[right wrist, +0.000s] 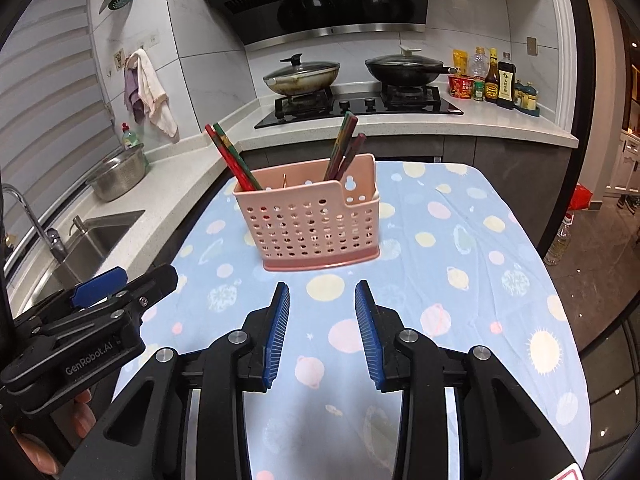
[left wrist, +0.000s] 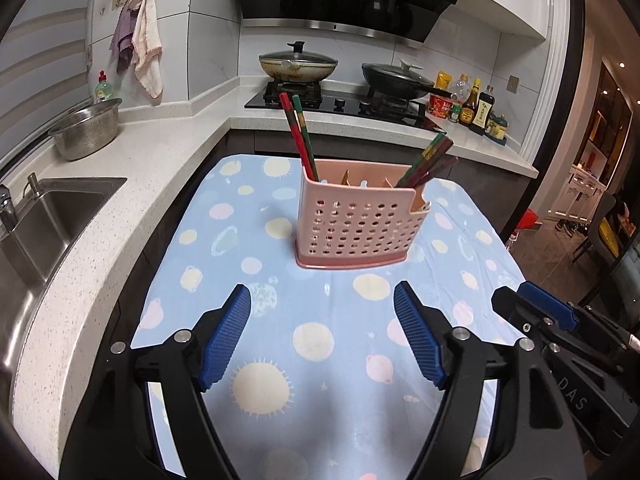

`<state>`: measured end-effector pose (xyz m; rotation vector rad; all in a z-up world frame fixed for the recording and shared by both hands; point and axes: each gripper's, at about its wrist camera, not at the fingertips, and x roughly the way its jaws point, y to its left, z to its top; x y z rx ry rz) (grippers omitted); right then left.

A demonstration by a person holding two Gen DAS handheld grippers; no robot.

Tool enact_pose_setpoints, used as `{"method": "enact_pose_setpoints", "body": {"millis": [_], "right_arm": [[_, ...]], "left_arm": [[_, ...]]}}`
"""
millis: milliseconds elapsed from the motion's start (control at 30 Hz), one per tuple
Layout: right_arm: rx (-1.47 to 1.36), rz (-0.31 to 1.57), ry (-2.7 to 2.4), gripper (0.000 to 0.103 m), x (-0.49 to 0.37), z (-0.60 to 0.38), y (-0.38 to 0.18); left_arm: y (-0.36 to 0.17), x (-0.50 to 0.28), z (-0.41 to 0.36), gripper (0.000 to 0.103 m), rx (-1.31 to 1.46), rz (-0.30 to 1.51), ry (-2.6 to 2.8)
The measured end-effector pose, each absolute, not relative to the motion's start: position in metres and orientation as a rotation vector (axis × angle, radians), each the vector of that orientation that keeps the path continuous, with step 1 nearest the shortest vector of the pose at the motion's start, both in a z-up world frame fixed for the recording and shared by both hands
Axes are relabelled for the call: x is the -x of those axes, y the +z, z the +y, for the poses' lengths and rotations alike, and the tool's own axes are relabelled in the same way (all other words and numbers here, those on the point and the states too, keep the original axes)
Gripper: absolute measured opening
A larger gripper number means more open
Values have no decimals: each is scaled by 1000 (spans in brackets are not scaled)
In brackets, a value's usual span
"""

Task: Organize utensils

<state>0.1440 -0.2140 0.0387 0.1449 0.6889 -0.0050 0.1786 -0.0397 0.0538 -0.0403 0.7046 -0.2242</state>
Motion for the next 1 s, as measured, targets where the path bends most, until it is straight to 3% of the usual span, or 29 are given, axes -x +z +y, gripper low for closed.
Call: {"method": "enact_pose_setpoints", "body": {"millis": [167,300,600,667,700,900,933,1000], "right_arm": [[-124,700,-15,34,-137,-214,35],[-132,689,-21,41,-132,-217,34],[-125,670,-36,73,-125,-224,33],[-133,673,-38,76,-124,-226,31],[-136,676,-38,84,-123,-227,31],[-134,692,-65,88,-123,-234,26],[-135,694,-66,98,-123,-235,25],[-137,697,-70,96,-122,-237,24]], "left_arm": [[47,-170,-40,80,36,719,-206],[43,-165,-38,89,35,724,-180],[39,-161,-37,93,26,738,-152],[38,-161,-37,94,21,741,-148],[38,-161,-38,94,18,741,-145],[35,-161,-38,96,13,751,-140],[35,-161,-39,96,8,750,-135],[35,-160,-39,96,2,751,-129]]}}
